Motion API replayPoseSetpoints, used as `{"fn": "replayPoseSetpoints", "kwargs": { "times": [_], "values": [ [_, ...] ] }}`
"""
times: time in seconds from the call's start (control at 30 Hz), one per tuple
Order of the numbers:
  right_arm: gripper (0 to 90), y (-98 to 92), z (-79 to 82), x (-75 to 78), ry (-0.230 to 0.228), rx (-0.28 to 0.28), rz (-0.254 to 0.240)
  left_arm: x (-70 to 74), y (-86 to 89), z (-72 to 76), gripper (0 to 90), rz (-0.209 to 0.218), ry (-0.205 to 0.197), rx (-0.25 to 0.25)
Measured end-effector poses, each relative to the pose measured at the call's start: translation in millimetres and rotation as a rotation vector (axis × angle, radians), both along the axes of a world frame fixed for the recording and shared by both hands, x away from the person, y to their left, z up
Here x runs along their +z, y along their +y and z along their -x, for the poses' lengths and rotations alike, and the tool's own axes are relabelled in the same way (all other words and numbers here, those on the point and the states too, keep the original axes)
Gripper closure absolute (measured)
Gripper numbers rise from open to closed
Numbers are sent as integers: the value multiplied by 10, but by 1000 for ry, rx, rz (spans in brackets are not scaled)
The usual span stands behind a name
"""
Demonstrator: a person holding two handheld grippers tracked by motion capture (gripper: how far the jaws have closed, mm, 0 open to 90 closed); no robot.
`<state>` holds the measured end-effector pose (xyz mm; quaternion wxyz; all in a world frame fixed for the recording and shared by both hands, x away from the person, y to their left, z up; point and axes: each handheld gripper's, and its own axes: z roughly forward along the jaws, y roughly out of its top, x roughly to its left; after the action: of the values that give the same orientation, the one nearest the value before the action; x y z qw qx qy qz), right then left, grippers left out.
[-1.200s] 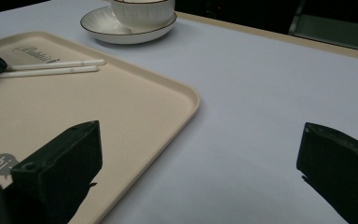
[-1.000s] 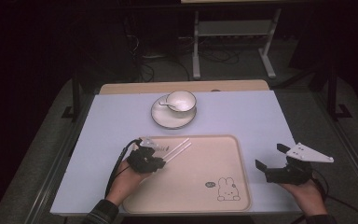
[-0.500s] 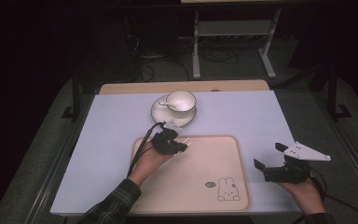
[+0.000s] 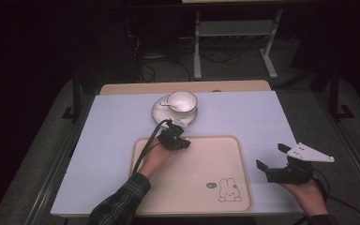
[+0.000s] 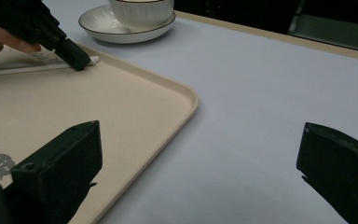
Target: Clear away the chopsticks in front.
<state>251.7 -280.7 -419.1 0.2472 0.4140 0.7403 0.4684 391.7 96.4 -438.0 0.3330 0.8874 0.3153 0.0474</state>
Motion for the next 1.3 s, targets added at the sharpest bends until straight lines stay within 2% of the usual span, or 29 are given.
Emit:
{"fn": "replayPoseSetpoints", "kwargs": {
  "times": [0.17,0.3,0.57,0.97,1.3],
  "values": [
    [0,0,1,-1,0,-1,1,-3,125,10,892,11,8,21],
    [0,-7,9,-2,1,-3,2,-1,292,91,892,10,11,30],
    [0,3,12,1,-2,-3,6,13,523,193,892,-2,19,48],
    [0,6,13,1,-1,-4,10,34,999,401,891,-22,26,96],
    [0,15,17,3,-1,-4,10,44,1240,540,891,-25,37,130]
  ]
}}
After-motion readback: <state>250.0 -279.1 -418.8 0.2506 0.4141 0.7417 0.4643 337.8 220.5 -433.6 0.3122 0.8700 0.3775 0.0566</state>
